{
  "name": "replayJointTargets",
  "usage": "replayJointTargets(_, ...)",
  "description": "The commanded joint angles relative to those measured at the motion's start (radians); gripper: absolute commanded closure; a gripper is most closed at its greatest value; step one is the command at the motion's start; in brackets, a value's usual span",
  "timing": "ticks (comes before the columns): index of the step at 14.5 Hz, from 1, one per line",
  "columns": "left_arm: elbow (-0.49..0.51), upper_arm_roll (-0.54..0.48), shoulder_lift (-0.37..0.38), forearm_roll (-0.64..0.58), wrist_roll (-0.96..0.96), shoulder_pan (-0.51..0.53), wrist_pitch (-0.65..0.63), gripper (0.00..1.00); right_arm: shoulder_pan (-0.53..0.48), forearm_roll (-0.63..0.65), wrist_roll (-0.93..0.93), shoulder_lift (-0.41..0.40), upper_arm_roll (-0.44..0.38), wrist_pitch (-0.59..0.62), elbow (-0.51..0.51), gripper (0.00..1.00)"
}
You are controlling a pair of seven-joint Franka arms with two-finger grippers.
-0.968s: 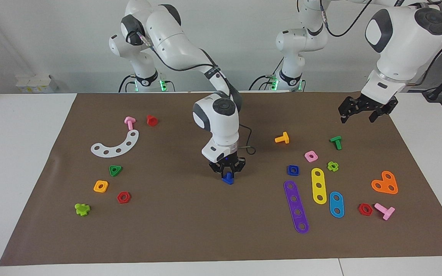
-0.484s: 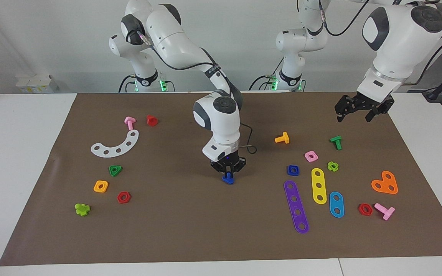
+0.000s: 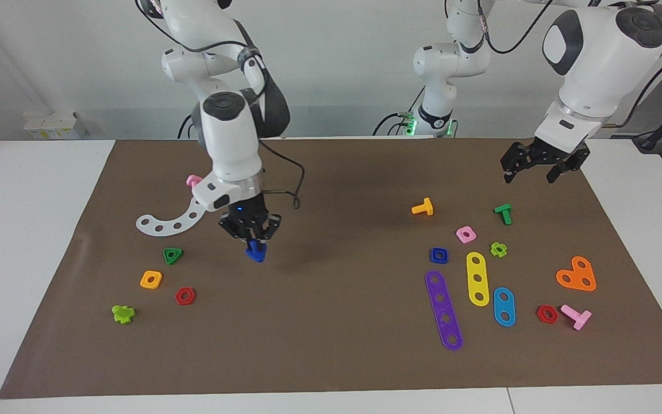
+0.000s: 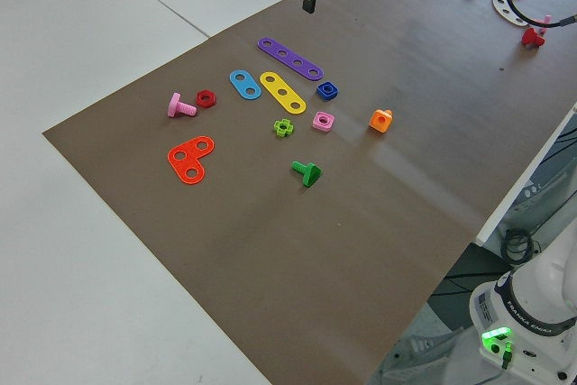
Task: Unscrew and place screws in storage area
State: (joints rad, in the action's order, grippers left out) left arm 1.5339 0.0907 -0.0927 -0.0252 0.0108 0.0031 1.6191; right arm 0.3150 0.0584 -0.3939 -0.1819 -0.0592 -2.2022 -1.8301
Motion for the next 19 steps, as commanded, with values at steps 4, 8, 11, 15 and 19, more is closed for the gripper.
replayJointTargets(4,0.043,-0.009,0.036,0.014,0.008,-0.008,0.018,0.0,-0.197,-0.008,0.225,0.156,0.019,-0.135,-0.359,1.0)
replayJointTargets(8,0.049,-0.011,0.042,0.014,0.008,-0.008,0.019,0.01,-0.266,-0.092,0.326,0.116,0.021,-0.316,-0.463,1.0)
replayJointTargets(11,0.055,-0.009,0.044,0.014,0.008,-0.006,0.019,0.01,-0.254,-0.138,0.328,0.072,0.021,-0.394,-0.456,1.0)
replayJointTargets(15,0.057,-0.011,0.045,0.014,0.009,-0.005,0.019,0.0,-0.254,-0.14,0.323,0.007,0.025,-0.468,-0.453,1.0)
replayJointTargets(19,0.057,-0.011,0.045,0.014,0.009,-0.003,0.019,0.0,-0.254,-0.144,0.319,0.019,0.025,-0.446,-0.419,0.0)
